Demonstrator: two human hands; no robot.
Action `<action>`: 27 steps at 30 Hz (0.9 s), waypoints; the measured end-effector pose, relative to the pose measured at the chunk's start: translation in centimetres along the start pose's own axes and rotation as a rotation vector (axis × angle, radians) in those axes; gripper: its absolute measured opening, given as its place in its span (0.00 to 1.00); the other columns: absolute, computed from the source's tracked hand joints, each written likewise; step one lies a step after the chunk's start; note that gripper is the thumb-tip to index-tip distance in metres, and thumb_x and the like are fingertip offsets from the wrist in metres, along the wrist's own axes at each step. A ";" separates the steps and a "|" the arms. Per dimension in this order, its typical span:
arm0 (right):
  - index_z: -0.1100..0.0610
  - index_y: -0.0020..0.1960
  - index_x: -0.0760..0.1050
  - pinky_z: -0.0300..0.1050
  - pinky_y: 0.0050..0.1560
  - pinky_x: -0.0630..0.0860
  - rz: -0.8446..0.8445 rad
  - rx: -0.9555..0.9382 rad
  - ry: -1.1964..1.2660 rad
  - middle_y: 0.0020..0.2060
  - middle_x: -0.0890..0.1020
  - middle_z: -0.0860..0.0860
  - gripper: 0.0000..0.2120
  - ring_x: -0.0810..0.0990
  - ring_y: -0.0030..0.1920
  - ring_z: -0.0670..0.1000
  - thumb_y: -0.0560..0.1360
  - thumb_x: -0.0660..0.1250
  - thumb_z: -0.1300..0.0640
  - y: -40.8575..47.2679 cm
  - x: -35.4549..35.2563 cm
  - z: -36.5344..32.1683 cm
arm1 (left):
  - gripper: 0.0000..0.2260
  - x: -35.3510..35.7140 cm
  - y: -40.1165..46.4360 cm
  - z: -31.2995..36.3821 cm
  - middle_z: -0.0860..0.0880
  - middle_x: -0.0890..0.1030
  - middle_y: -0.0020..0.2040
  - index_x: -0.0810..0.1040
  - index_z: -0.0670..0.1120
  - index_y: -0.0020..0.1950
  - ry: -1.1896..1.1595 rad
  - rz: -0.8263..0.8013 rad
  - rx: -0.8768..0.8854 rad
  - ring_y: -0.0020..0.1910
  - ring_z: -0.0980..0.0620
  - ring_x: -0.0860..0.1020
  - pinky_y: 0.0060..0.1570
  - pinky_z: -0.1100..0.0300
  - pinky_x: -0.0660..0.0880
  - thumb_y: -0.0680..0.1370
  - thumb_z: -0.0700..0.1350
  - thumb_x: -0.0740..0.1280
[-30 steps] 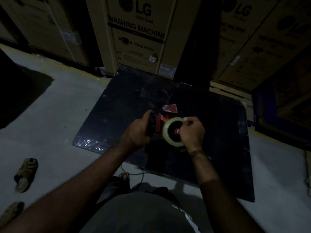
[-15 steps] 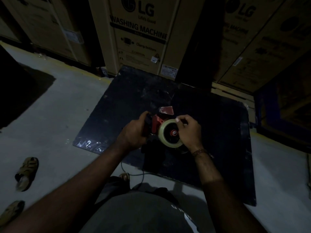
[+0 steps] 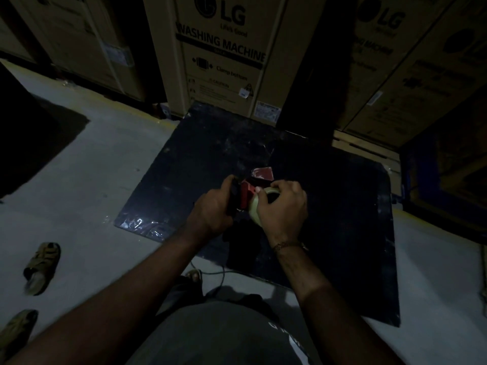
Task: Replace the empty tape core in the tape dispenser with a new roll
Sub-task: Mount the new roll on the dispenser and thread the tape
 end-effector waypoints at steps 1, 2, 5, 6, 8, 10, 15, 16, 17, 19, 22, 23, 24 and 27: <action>0.54 0.51 0.84 0.53 0.52 0.80 0.014 0.000 -0.005 0.53 0.81 0.51 0.14 0.80 0.57 0.56 0.73 0.76 0.44 -0.2 0.1 -0.1 | 0.44 0.0 -0.1 0.0 0.38 0.86 0.54 0.56 0.46 0.83 0.018 -0.006 -0.010 0.52 0.35 0.86 0.48 0.45 0.83 0.72 0.41 0.76; 0.54 0.51 0.84 0.53 0.50 0.80 0.020 0.000 -0.018 0.53 0.81 0.50 0.14 0.80 0.57 0.56 0.73 0.76 0.44 -0.4 0.1 -0.3 | 0.46 0.1 -0.1 0.0 0.38 0.86 0.55 0.55 0.46 0.84 0.030 -0.019 -0.017 0.52 0.36 0.86 0.49 0.44 0.83 0.72 0.42 0.76; 0.54 0.54 0.85 0.53 0.49 0.78 0.021 0.022 -0.078 0.55 0.81 0.50 0.15 0.80 0.58 0.56 0.75 0.74 0.44 -0.9 0.4 -0.7 | 0.47 0.5 -0.2 0.0 0.39 0.86 0.55 0.52 0.47 0.84 0.035 -0.037 -0.040 0.52 0.36 0.86 0.50 0.43 0.83 0.71 0.44 0.76; 0.55 0.54 0.86 0.53 0.49 0.77 0.018 0.031 -0.089 0.55 0.80 0.50 0.15 0.79 0.58 0.57 0.76 0.73 0.45 -0.9 0.5 -0.8 | 0.47 0.5 -0.3 0.1 0.39 0.87 0.55 0.51 0.48 0.84 0.039 -0.031 -0.036 0.52 0.36 0.86 0.49 0.43 0.83 0.71 0.44 0.76; 0.55 0.54 0.86 0.53 0.49 0.77 0.015 0.038 -0.105 0.55 0.80 0.51 0.14 0.80 0.58 0.57 0.76 0.74 0.46 -0.9 0.7 -1.0 | 0.47 0.7 -0.4 -0.1 0.40 0.87 0.54 0.49 0.49 0.83 0.056 -0.012 -0.033 0.51 0.36 0.86 0.48 0.42 0.83 0.70 0.46 0.74; 0.54 0.54 0.87 0.53 0.49 0.77 0.002 0.048 -0.124 0.56 0.80 0.51 0.14 0.79 0.59 0.57 0.76 0.73 0.46 -0.9 0.7 -1.1 | 0.47 0.8 -0.6 -0.2 0.39 0.86 0.53 0.49 0.50 0.82 0.063 0.003 -0.034 0.49 0.35 0.86 0.47 0.41 0.83 0.70 0.46 0.73; 0.48 0.53 0.87 0.52 0.48 0.79 -0.015 0.087 -0.163 0.56 0.78 0.47 0.09 0.76 0.61 0.54 0.77 0.72 0.47 -1.0 1.7 -1.4 | 0.45 0.8 -1.0 0.2 0.39 0.86 0.56 0.52 0.46 0.84 0.070 -0.025 -0.029 0.53 0.34 0.85 0.50 0.42 0.82 0.73 0.45 0.74; 0.47 0.52 0.87 0.52 0.48 0.80 -0.014 0.101 -0.174 0.56 0.77 0.47 0.08 0.76 0.61 0.54 0.76 0.72 0.48 -1.0 1.9 -1.3 | 0.45 0.8 -1.0 0.4 0.38 0.85 0.58 0.53 0.45 0.85 0.080 -0.030 -0.032 0.55 0.33 0.84 0.52 0.42 0.82 0.73 0.45 0.74; 0.47 0.51 0.87 0.53 0.49 0.81 -0.010 0.115 -0.183 0.56 0.77 0.47 0.07 0.75 0.61 0.54 0.76 0.72 0.48 -1.0 2.1 -1.3 | 0.45 0.7 -1.0 0.5 0.37 0.85 0.59 0.53 0.44 0.85 0.092 -0.031 -0.033 0.56 0.33 0.84 0.52 0.42 0.81 0.74 0.46 0.74; 0.49 0.48 0.87 0.57 0.53 0.81 -0.004 0.126 -0.194 0.54 0.76 0.49 0.07 0.75 0.59 0.55 0.76 0.71 0.49 -0.9 2.3 -1.1 | 0.43 0.6 -1.2 0.8 0.37 0.84 0.59 0.53 0.44 0.85 0.115 -0.031 -0.035 0.56 0.33 0.84 0.53 0.42 0.81 0.75 0.46 0.73; 0.49 0.46 0.87 0.56 0.61 0.77 -0.015 0.047 -0.183 0.51 0.77 0.49 0.06 0.74 0.58 0.55 0.76 0.72 0.51 -1.2 2.5 -1.0 | 0.43 0.6 -1.4 0.8 0.37 0.85 0.59 0.53 0.44 0.85 0.116 -0.057 -0.039 0.55 0.34 0.84 0.53 0.41 0.81 0.76 0.46 0.73; 0.50 0.47 0.87 0.54 0.61 0.77 -0.025 0.010 -0.158 0.51 0.77 0.49 0.05 0.74 0.58 0.54 0.76 0.73 0.51 -1.2 2.5 -1.0 | 0.43 0.6 -1.4 0.7 0.38 0.85 0.59 0.53 0.44 0.85 0.116 -0.065 -0.039 0.56 0.35 0.84 0.53 0.41 0.81 0.76 0.46 0.73; 0.51 0.47 0.87 0.52 0.59 0.78 -0.033 -0.021 -0.120 0.50 0.76 0.49 0.04 0.74 0.58 0.54 0.76 0.74 0.52 -1.3 2.5 -1.0 | 0.43 0.5 -1.4 0.7 0.38 0.85 0.59 0.53 0.44 0.85 0.118 -0.068 -0.034 0.56 0.35 0.84 0.53 0.42 0.81 0.76 0.46 0.73; 0.55 0.48 0.87 0.47 0.55 0.79 -0.038 -0.109 -0.028 0.50 0.75 0.50 0.06 0.72 0.57 0.52 0.76 0.74 0.53 -1.1 2.2 -1.1 | 0.42 0.5 -1.5 0.6 0.38 0.85 0.58 0.55 0.43 0.84 0.120 -0.071 -0.013 0.55 0.35 0.84 0.51 0.42 0.81 0.76 0.48 0.73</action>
Point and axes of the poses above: each hand's wrist, its own y-axis towards the middle knuckle, its own x-axis out of the palm, z = x × y, the point moved 4 cm from there along y, towards the middle knuckle
